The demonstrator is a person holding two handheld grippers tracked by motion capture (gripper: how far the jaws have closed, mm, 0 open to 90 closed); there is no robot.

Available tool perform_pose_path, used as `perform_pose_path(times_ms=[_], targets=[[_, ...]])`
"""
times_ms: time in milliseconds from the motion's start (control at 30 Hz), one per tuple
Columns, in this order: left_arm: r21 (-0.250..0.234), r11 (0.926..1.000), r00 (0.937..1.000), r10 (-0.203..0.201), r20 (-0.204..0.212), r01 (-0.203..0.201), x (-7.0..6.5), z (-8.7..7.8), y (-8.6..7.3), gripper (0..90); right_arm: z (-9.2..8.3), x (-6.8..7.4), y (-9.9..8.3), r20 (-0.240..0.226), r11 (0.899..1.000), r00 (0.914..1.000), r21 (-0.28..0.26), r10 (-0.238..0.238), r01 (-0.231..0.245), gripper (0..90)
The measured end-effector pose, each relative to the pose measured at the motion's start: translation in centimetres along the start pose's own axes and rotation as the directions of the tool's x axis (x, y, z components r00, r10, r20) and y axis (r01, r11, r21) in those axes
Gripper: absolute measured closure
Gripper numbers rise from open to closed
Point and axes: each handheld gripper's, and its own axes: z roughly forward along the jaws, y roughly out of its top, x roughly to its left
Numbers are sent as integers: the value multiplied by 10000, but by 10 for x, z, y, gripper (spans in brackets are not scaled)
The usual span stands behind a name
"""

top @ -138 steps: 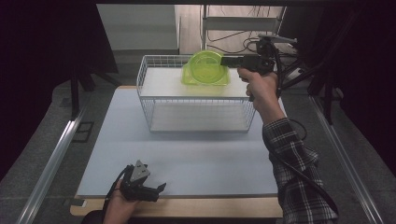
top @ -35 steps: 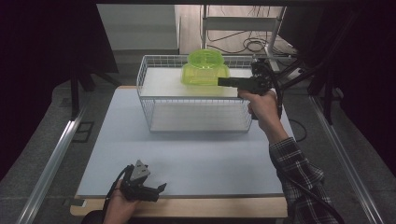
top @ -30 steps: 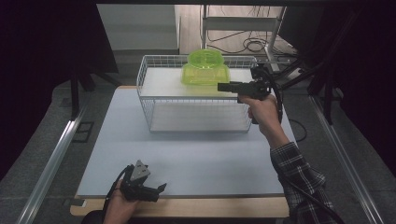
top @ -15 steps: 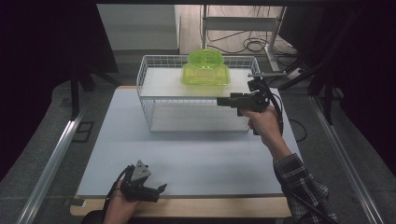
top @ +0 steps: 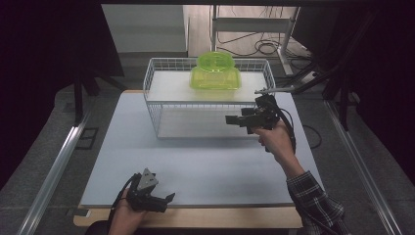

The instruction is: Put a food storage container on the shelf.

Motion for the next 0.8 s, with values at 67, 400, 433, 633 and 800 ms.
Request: perform_pose_path(times_ms=[67,400,433,633,800], targets=[[-2,10000,10000,-9,7,9,0,0,0,38,1,1,-4,105,9999,9999,87,-85,84,108],[41,10000,10000,25,14,-25,0,0,0,38,6,3,-22,297,9988,9988,289,-392,384,81],[44,10000,10000,28,12,-28,0,0,0,39,6,3,-27,340,9987,9985,287,-430,420,76],[68,10000,10000,25,0,-25,0,1,0,39,9,2,-43,550,9972,9965,436,-634,610,56],[107,9999,10000,48,6,-48,-1,1,0,39,11,2,-57,898,9942,9913,561,-961,913,36]])
